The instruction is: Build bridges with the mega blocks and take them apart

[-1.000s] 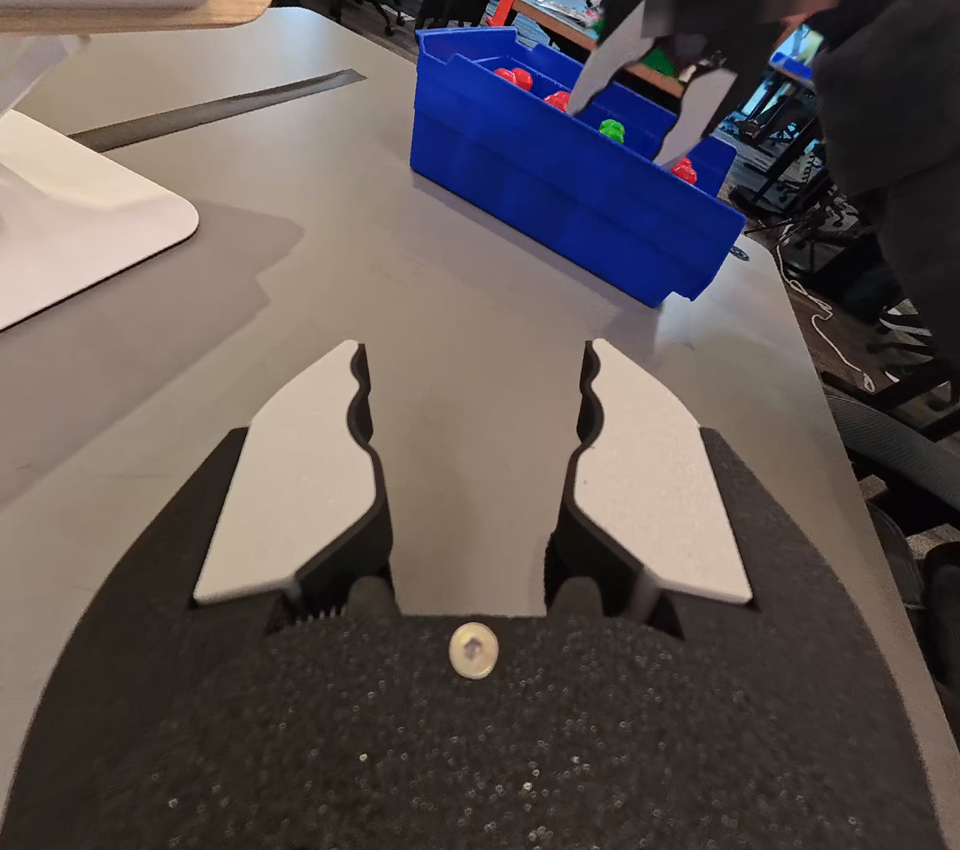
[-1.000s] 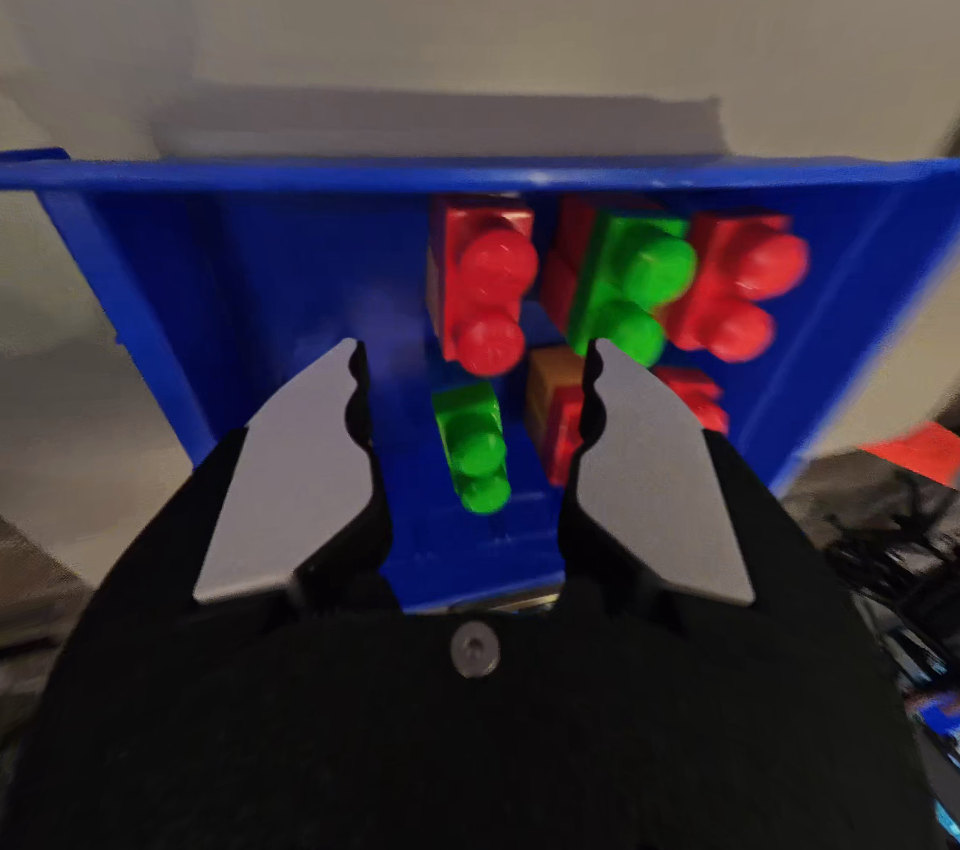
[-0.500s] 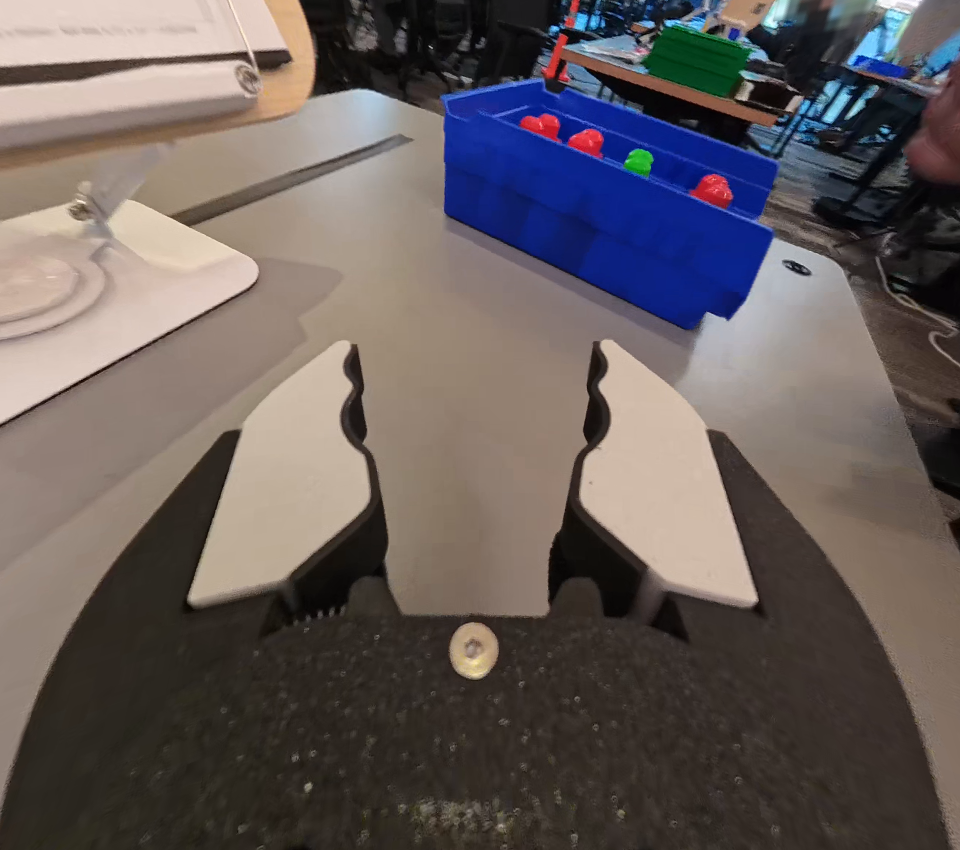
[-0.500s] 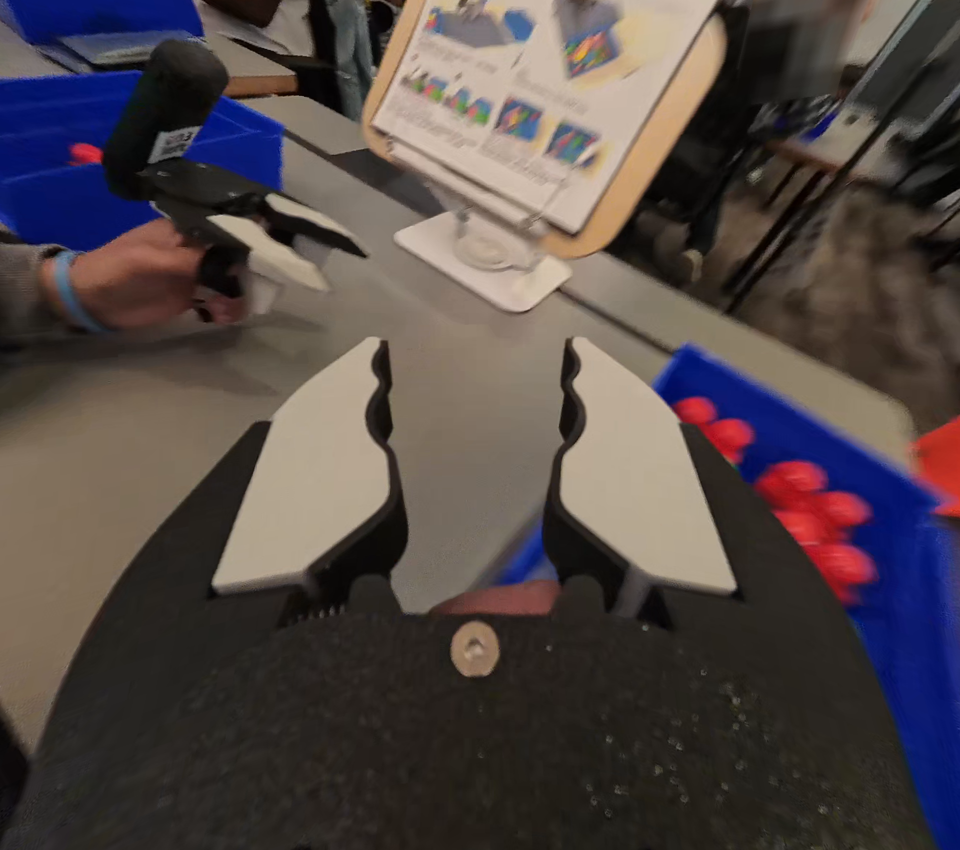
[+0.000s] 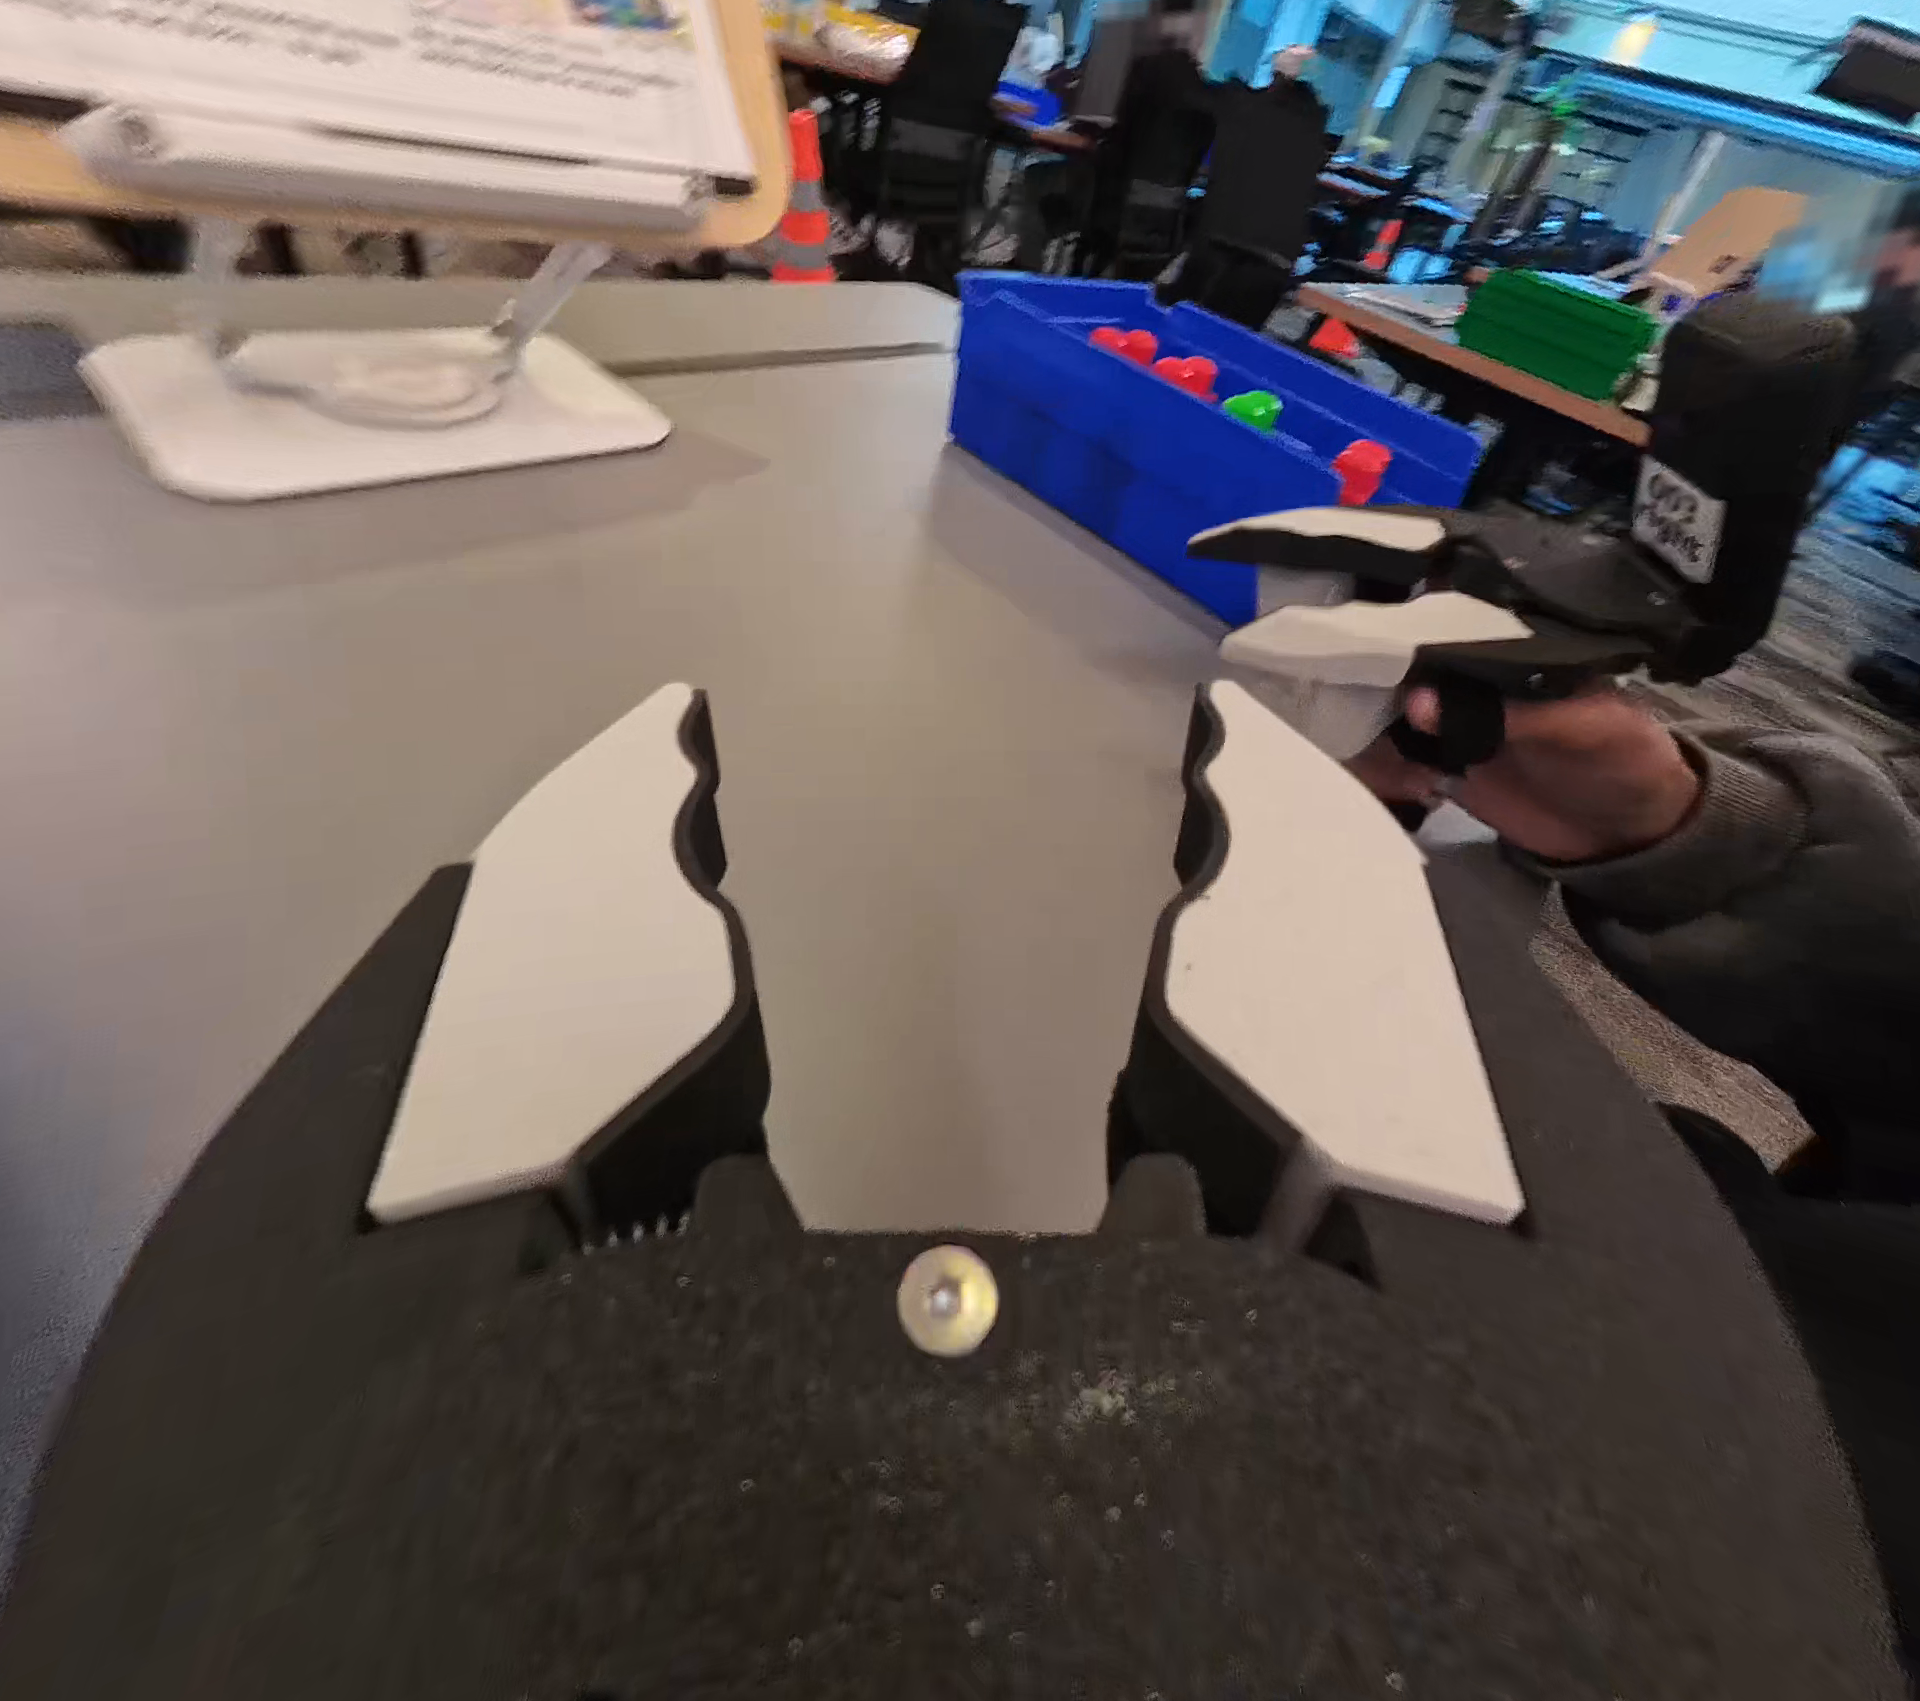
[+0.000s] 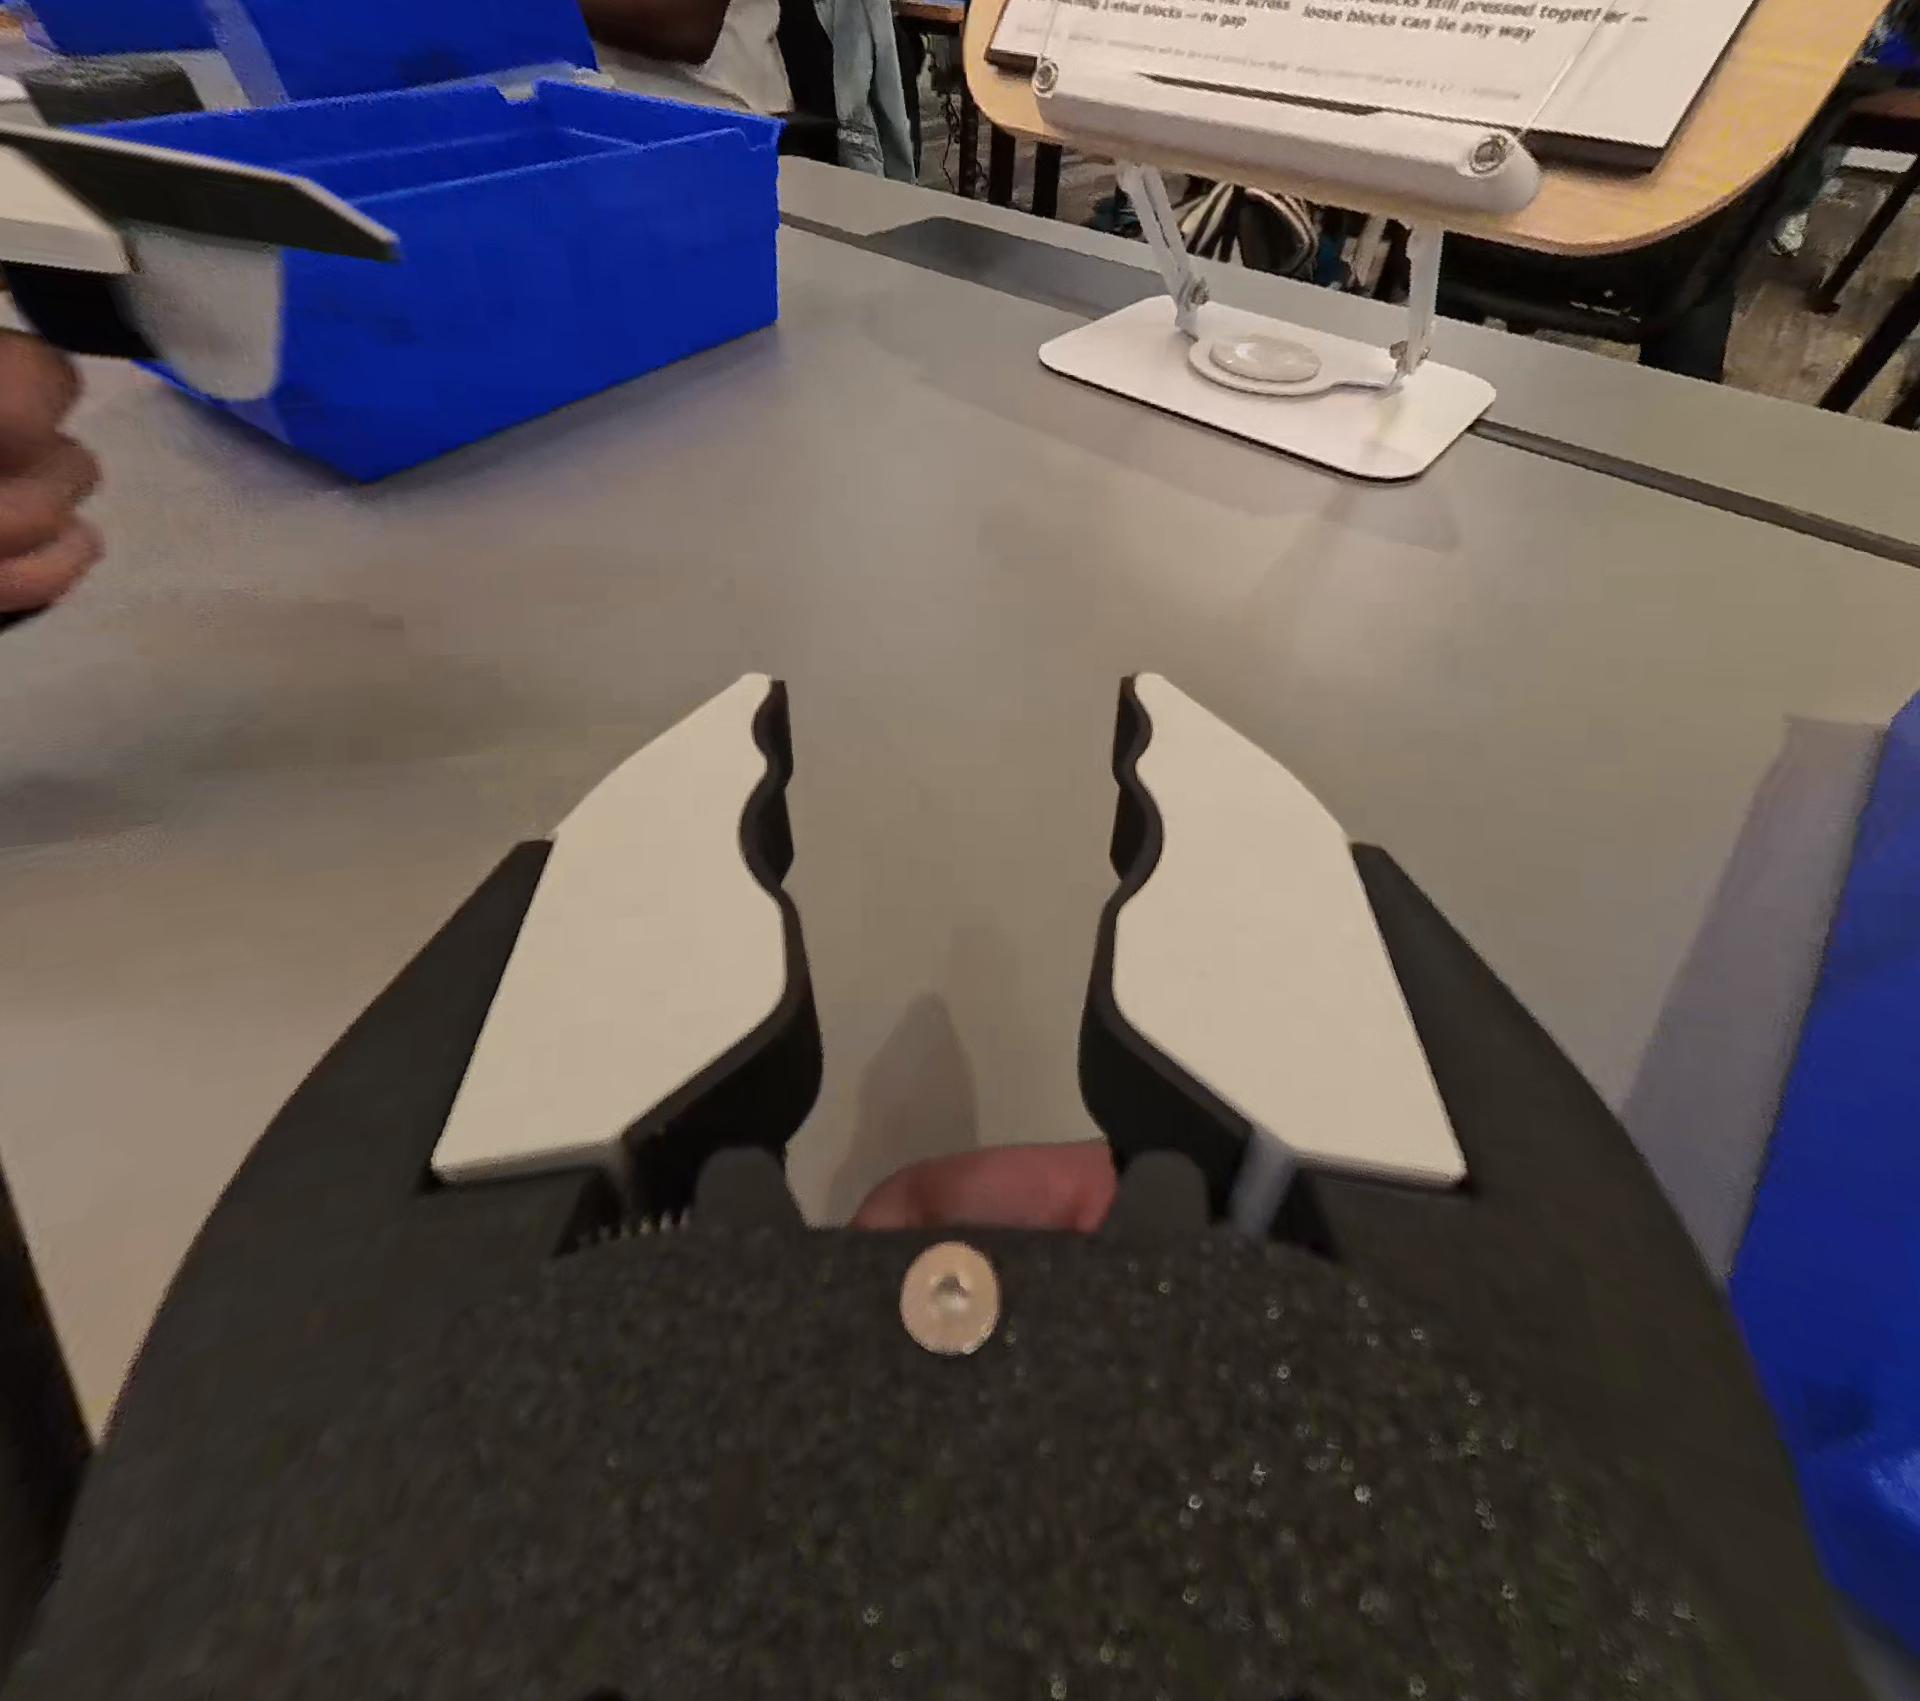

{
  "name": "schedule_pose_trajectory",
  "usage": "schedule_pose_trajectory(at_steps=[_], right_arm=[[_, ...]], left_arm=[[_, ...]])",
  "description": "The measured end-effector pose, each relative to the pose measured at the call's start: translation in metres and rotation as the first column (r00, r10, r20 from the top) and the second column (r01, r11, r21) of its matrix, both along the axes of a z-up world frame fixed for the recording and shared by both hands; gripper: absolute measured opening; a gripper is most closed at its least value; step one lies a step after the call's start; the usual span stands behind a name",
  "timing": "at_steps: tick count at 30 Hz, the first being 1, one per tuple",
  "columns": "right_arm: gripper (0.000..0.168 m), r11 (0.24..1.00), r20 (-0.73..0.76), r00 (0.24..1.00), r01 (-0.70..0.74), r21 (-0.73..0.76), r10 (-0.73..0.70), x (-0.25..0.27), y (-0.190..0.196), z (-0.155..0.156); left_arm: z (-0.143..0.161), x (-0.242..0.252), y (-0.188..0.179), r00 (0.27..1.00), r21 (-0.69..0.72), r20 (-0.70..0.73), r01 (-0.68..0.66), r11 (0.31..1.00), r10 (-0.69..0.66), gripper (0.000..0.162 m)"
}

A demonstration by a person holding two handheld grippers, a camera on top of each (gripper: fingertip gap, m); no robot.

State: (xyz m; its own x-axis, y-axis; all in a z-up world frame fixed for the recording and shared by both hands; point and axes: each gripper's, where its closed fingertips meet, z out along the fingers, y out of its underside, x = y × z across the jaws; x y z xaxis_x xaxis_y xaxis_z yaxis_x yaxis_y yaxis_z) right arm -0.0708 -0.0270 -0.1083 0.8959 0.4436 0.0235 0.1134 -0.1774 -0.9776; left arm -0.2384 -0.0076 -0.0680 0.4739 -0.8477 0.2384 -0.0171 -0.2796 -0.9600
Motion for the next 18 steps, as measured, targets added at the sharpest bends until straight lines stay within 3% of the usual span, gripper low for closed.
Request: schedule_pose_trajectory(at_steps=[4,6,8,10,13,16,18], right_arm=[[0.056,1.0,-0.078,0.997,-0.016,-0.02,0.014,0.001,-0.001,0.0],[0.054,0.999,-0.081,0.996,-0.03,-0.011,0.029,0.0,-0.002,0.0],[0.054,0.999,-0.07,0.997,-0.041,0.001,0.041,-0.002,-0.003,0.001],[0.054,0.998,-0.057,0.996,-0.061,0.004,0.061,-0.005,-0.004,0.001],[0.053,0.997,-0.035,0.997,-0.075,0.011,0.075,-0.008,-0.005,0.0],[0.052,0.996,-0.01,0.996,-0.086,0.027,0.086,-0.012,-0.008,0.001],[0.052,0.995,0.001,0.996,-0.089,0.037,0.089,-0.013,-0.009,0.001]], left_arm=[[0.0,-0.08,0.013,0.979,-0.021,-0.113,-0.173,0.985,0.169,0.082],[0.003,-0.123,0.029,0.946,-0.005,-0.254,-0.209,0.978,0.201,0.074],[0.002,-0.164,0.053,0.869,-0.021,-0.454,-0.23,0.973,0.195,0.08],[0.001,-0.2,0.084,0.736,0.008,-0.653,-0.231,0.973,0.18,0.077],[-0.015,-0.237,0.131,0.455,0.03,-0.887,-0.117,0.993,0.08,0.073],[-0.047,-0.255,0.159,0.175,-0.083,-0.98,0.069,0.994,-0.094,0.071],[-0.066,-0.269,0.175,0.021,-0.165,-0.985,0.108,0.98,-0.169,0.071]])
